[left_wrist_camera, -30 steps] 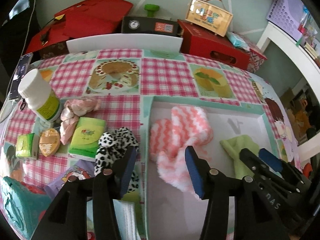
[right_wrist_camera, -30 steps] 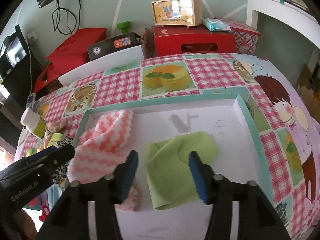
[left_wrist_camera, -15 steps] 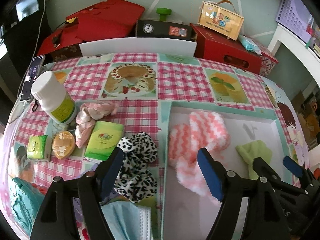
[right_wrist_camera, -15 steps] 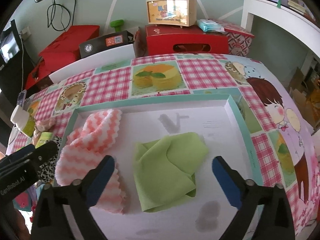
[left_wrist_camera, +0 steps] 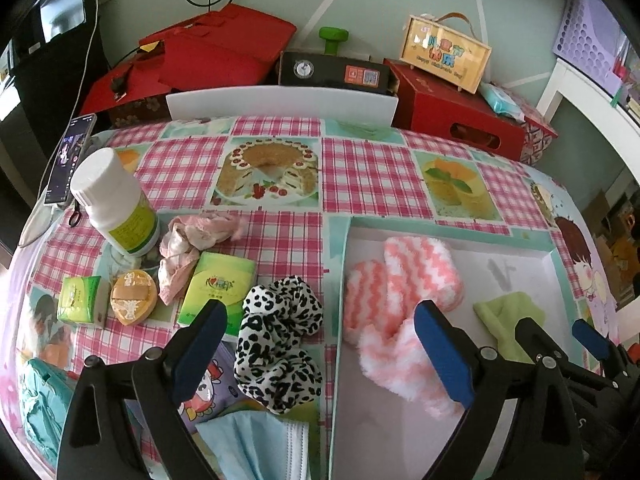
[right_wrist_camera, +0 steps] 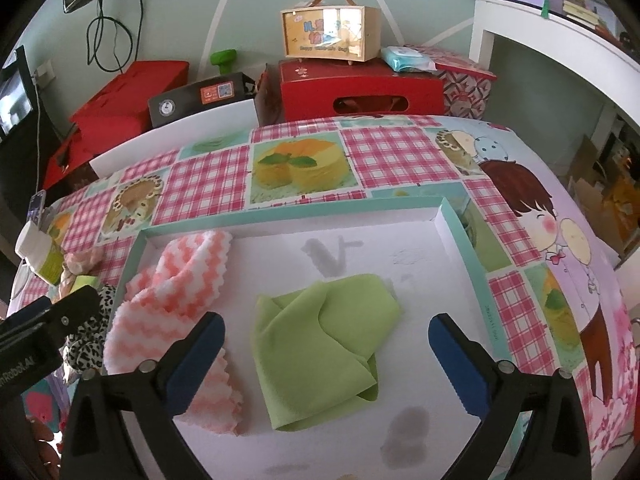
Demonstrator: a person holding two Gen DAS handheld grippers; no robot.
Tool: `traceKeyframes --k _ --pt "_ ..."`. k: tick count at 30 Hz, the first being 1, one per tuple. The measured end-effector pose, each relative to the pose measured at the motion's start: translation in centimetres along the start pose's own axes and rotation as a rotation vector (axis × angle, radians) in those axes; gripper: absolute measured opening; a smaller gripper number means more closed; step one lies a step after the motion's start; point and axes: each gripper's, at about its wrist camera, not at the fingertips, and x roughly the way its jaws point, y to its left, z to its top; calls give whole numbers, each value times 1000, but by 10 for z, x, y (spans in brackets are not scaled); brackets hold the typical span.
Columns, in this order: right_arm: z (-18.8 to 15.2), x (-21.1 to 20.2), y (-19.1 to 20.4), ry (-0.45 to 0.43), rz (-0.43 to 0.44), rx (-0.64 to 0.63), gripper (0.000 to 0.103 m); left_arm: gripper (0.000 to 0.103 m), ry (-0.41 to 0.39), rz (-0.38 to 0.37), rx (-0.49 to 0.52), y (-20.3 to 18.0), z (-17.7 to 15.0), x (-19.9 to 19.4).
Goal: Organize soft objects
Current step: 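Move both open tools back from the tray toward the pile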
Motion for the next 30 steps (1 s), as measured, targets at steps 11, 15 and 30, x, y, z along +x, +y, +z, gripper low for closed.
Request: traceKeyframes --k 11,15,30 --pt "5 -17 5 -116 10 13 103 95 -126 -25 6 7 7 -18" --pt "6 -17 10 -131 1 14 103 95 -150 -63 -30 16 10 -22" --pt "12 -17 43 -117 92 -34 103 95 -169 -97 -60 52 23 -36"
